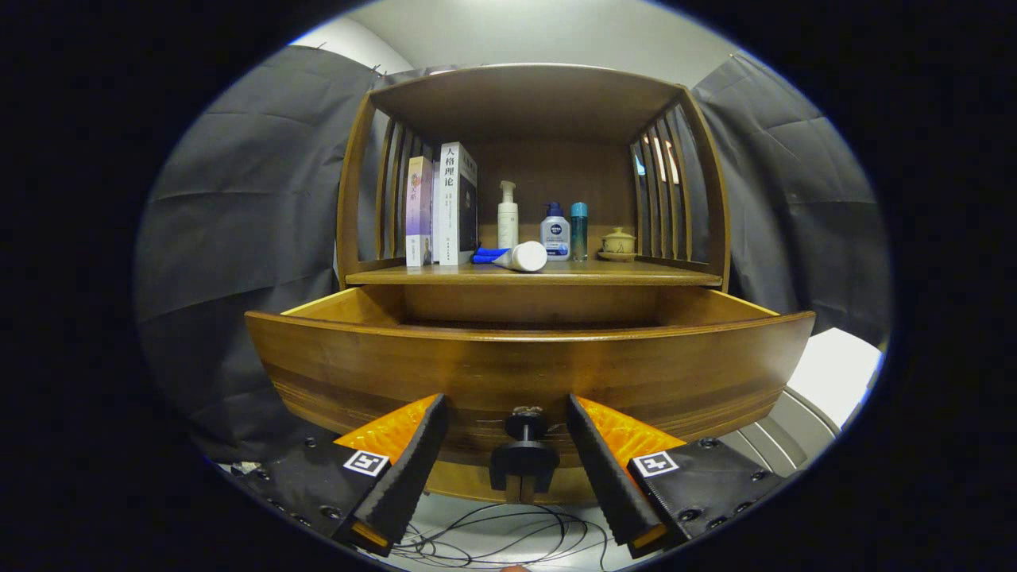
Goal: Pull open the drawer, take out the items inside it, and place them on the countertop above the cabinet.
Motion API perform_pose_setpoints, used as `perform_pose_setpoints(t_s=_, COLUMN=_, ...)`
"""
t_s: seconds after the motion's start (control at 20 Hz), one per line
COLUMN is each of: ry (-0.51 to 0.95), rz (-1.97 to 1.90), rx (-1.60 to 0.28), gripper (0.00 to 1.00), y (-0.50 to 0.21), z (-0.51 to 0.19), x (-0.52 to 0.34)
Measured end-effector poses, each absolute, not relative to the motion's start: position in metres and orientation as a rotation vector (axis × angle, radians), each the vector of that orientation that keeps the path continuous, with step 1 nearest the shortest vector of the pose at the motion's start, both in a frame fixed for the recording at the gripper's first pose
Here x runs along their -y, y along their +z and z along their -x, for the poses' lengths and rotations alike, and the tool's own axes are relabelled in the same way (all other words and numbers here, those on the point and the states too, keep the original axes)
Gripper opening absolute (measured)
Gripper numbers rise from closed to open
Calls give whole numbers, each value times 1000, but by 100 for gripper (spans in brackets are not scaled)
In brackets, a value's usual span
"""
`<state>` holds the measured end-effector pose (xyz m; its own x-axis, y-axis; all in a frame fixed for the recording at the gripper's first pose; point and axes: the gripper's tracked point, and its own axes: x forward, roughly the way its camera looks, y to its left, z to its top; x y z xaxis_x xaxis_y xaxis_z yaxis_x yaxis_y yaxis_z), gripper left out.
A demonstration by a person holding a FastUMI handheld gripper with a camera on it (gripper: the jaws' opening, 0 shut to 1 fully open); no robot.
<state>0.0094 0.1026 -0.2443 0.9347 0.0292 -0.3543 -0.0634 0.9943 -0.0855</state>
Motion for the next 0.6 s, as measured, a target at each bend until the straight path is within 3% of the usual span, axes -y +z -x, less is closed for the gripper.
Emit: perform_pose_setpoints(t_s=0.6, ry=-10, rz=149, rx=-345, gripper=96, y=-232, z=-44, x=-98)
